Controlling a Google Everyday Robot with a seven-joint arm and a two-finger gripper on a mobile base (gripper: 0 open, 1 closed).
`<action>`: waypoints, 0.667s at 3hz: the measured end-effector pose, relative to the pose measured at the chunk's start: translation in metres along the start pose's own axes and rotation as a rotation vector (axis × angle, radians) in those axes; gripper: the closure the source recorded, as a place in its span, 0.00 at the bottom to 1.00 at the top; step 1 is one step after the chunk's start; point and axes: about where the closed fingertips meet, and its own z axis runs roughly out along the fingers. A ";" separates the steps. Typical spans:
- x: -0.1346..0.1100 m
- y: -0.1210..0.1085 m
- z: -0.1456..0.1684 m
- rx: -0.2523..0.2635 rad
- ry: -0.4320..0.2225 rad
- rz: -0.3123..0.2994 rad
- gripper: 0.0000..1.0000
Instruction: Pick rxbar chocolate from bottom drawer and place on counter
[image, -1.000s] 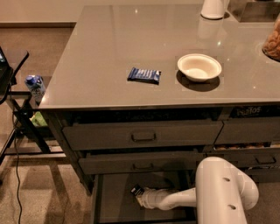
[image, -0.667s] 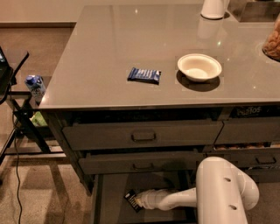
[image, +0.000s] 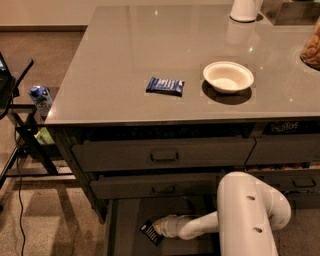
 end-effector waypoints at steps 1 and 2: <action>-0.003 0.006 -0.002 -0.011 -0.009 0.003 1.00; -0.003 0.006 -0.002 -0.011 -0.009 0.003 0.82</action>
Offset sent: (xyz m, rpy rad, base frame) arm -0.0018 0.0038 0.0044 0.0129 -0.0007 0.0011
